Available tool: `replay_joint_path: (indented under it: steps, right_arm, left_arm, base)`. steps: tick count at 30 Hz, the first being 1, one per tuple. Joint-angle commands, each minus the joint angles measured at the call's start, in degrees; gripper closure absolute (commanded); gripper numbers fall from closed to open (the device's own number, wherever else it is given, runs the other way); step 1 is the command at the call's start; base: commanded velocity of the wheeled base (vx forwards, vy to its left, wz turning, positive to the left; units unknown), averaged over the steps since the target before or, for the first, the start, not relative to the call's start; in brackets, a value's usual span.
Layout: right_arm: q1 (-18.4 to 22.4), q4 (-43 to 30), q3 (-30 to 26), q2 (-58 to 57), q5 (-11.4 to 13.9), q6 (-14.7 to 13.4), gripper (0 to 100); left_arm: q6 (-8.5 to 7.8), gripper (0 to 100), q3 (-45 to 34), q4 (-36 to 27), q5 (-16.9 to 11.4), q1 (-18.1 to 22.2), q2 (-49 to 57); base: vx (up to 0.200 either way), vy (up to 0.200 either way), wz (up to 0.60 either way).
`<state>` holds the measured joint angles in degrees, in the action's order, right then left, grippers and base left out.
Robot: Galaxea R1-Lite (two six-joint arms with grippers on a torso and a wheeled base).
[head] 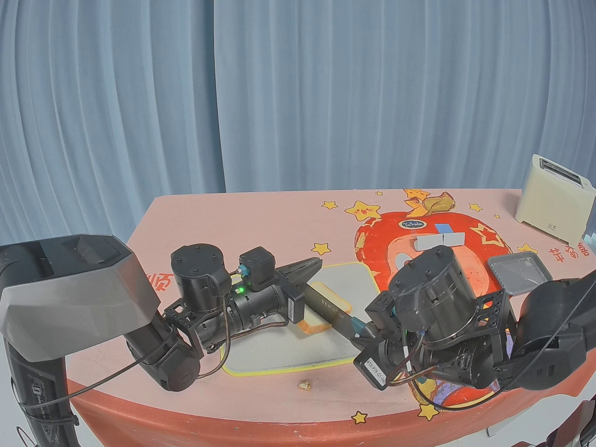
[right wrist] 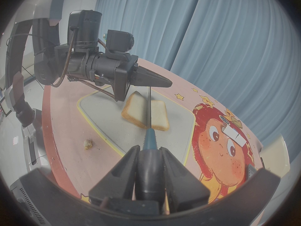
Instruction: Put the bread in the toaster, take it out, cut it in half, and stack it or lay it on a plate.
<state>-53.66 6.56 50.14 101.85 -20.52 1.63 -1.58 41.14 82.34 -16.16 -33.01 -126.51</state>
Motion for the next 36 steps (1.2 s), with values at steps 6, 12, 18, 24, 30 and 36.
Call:
replay_joint_path:
  steps: [6, 12, 18, 24, 30, 36]
  right_arm:
    - [0.0, 0.0, 0.0, 0.1, 0.0, 0.0, 100]
    - [0.0, 0.1, 0.0, 0.0, 0.0, 0.0, 100]
    - [0.3, 0.4, 0.0, 0.0, 0.0, 0.0, 100]
    - [0.3, 0.3, 0.0, 0.0, 0.0, 0.0, 100]
    - [0.3, 0.3, 0.0, 0.0, 0.0, 0.0, 100]
    - [0.3, 0.2, -0.2, 0.0, 0.0, 0.0, 100]
  left_arm:
    - [-0.17, 100, -0.5, -0.9, -0.1, 0.1, -1.1]
    - [-0.09, 100, -0.2, -0.6, -0.2, 0.1, -0.6]
    - [0.27, 100, -0.4, -0.9, -0.4, 0.3, 5.8]
    - [0.27, 100, 0.3, -0.9, -0.4, 2.3, 5.7]
    - [0.27, 100, 1.0, -1.5, -0.5, 3.1, 3.6]
    - [0.18, 100, 1.0, -1.9, -0.6, 3.0, 0.9]
  base:
    - [0.000, 0.000, 0.00]
    - [0.000, 0.000, 0.00]
    - [0.000, 0.000, 0.00]
    - [0.000, 0.000, 0.00]
    - [0.000, 0.000, 0.00]
    - [0.000, 0.000, 0.00]
